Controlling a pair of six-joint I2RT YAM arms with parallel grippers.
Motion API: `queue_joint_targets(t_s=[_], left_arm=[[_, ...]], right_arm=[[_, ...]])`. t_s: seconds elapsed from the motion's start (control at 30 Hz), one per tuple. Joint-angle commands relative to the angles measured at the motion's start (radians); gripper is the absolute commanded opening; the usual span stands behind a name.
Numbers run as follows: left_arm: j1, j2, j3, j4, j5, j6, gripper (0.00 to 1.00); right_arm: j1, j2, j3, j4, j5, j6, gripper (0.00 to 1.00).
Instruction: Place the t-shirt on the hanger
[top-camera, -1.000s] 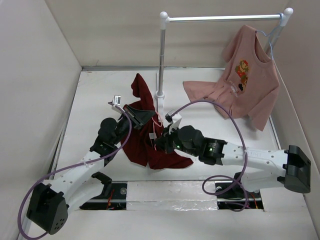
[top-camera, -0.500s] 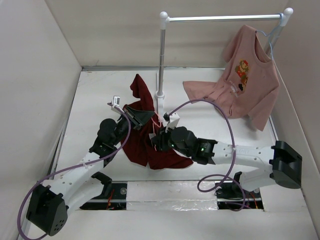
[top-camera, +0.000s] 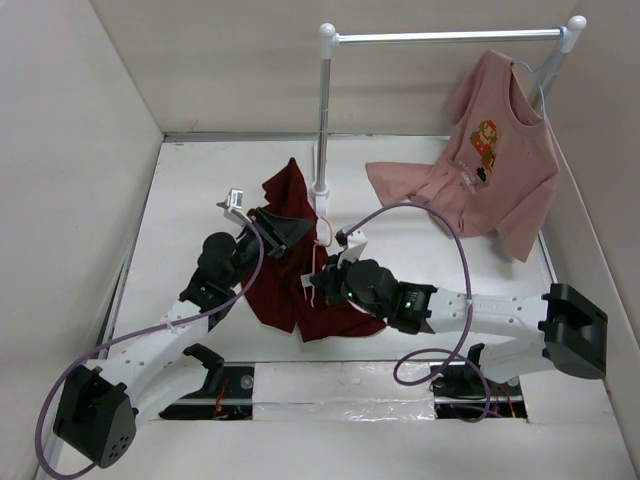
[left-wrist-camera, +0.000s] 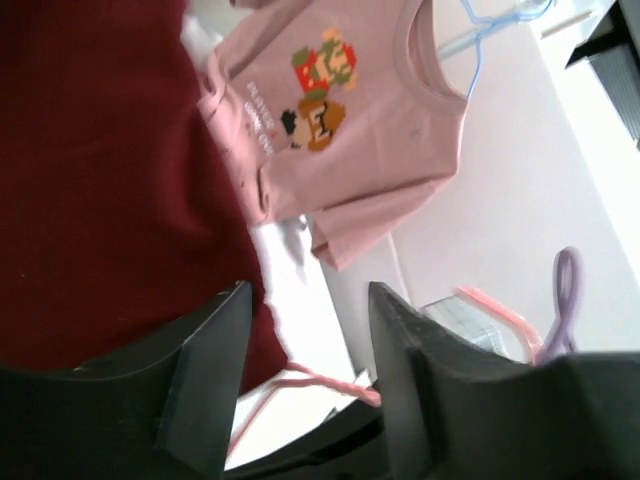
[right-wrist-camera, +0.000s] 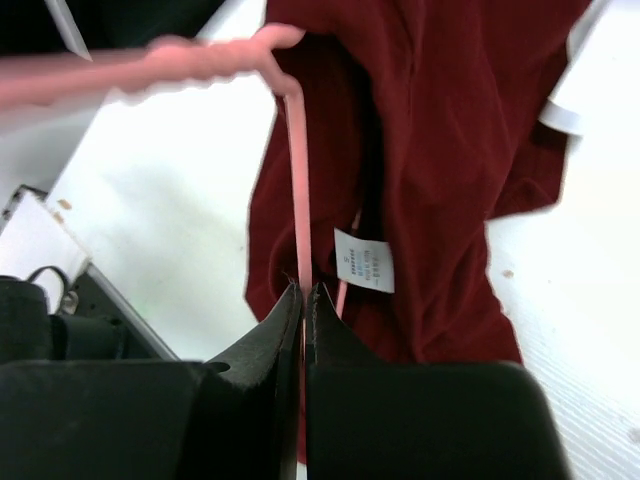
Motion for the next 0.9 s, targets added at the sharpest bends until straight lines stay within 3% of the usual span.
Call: queue_joint_targets(t_s=[0.0,0.1,0.27,0.37,0.67,0.8,0.87], left_arm=[[0.004,-0.023,0.092,-0.011,-0.043,0.076,0.48],[0.004,-0.032,0.119,-0.063,-0.091,0.119,0.56],[0.004,-0.049,0.159,-0.143,-0.256,0.197,0.56],[0.004,-0.03,0.177,-0.157,-0.326,0.237,0.54],[0.004,0.198,0.274,-0.164,-0.341,0.321,0.48],[0.014,0.279,0.322,-0.121,-0.376,0.355,0.34],[0.014,0.301,0.342,-0.112,-0.405,0.378,0.31]], right_arm=[[-0.008,-0.037,-0.011,0.029,0.048,0.028,0.0],[-0.008,-0.049,-0.018,0.032,0.039,0.016,0.0],[-0.017,-0.061,-0.025,0.032,0.032,0.008,0.0],[-0.017,-0.078,-0.03,0.029,0.026,0.015,0.0],[-0.017,-0.152,-0.051,-0.018,-0.021,-0.007,0.0],[-0.017,-0.183,-0.053,-0.044,-0.038,0.0,0.0],[-0.017,-0.207,-0.062,-0.052,-0.047,-0.001,0.0]])
